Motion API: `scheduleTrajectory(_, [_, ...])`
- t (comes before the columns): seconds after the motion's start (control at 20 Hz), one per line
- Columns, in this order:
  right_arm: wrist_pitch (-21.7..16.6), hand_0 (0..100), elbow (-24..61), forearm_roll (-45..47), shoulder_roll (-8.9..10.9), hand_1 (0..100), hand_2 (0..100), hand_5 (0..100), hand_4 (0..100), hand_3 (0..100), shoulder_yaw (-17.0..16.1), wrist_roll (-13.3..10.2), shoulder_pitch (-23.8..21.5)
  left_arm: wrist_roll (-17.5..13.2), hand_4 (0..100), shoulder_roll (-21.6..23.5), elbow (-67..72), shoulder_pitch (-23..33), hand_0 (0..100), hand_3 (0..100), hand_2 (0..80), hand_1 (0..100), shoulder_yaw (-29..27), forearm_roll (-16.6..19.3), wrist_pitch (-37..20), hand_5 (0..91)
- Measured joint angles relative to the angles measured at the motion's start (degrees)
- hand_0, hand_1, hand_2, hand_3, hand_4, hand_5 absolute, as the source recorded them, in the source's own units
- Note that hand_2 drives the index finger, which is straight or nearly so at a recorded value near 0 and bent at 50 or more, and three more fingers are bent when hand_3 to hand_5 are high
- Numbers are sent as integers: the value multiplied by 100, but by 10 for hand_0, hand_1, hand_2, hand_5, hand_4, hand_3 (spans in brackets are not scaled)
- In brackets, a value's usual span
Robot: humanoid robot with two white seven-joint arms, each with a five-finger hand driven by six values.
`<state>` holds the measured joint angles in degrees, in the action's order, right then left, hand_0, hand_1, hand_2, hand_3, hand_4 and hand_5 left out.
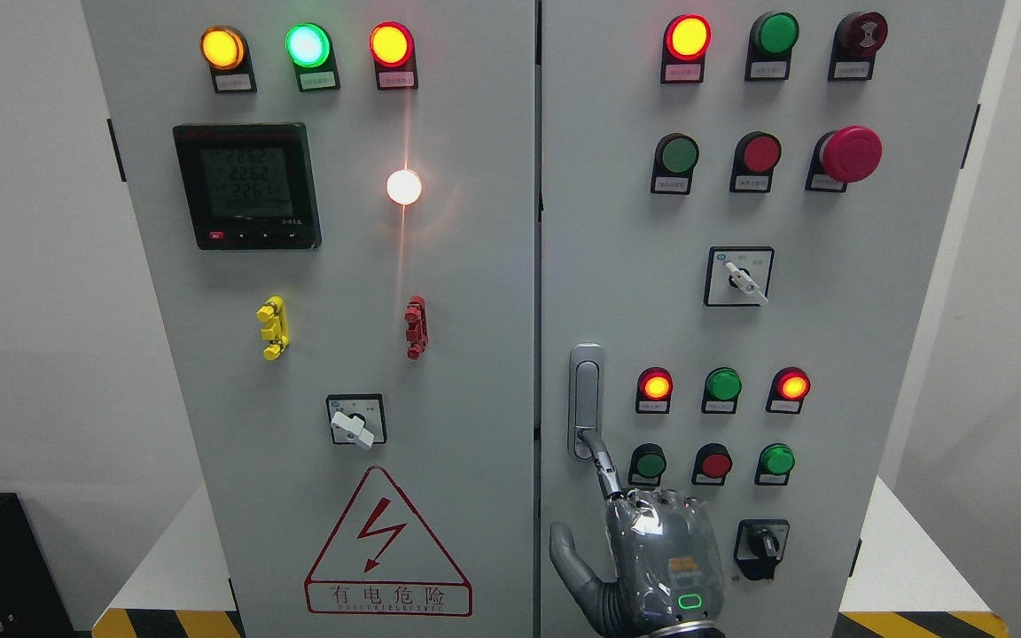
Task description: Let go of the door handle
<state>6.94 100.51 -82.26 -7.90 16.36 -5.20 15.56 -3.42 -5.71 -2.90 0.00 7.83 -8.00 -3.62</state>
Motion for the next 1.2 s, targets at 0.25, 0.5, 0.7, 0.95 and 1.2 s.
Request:
scheduleTrajectory(0.25, [5,516,-16,-36,0,309,0,1000,1000,989,0,-2,5,0,0,0,0,0,120,0,0,556,0,0,0,0])
scheduleTrajectory(0.5, [9,518,-37,-51,-2,309,0,1000,1000,993,5,-27,5,0,0,0,0,0,120,0,0,556,0,0,0,0])
scheduleTrajectory(0.7, [14,518,-47,-61,-5,309,0,1000,1000,996,8,-20,5,0,0,0,0,0,120,0,0,556,0,0,0,0])
scheduleTrajectory(0.95, [76,519,-68,-64,-7,309,0,1000,1000,1000,23,-13,0,0,0,0,0,0,120,0,0,556,0,0,0,0])
scheduleTrajectory(1.2, [97,521,-87,-65,-8,309,0,1000,1000,1000,29,-4,-3,0,0,0,0,0,120,0,0,556,0,0,0,0])
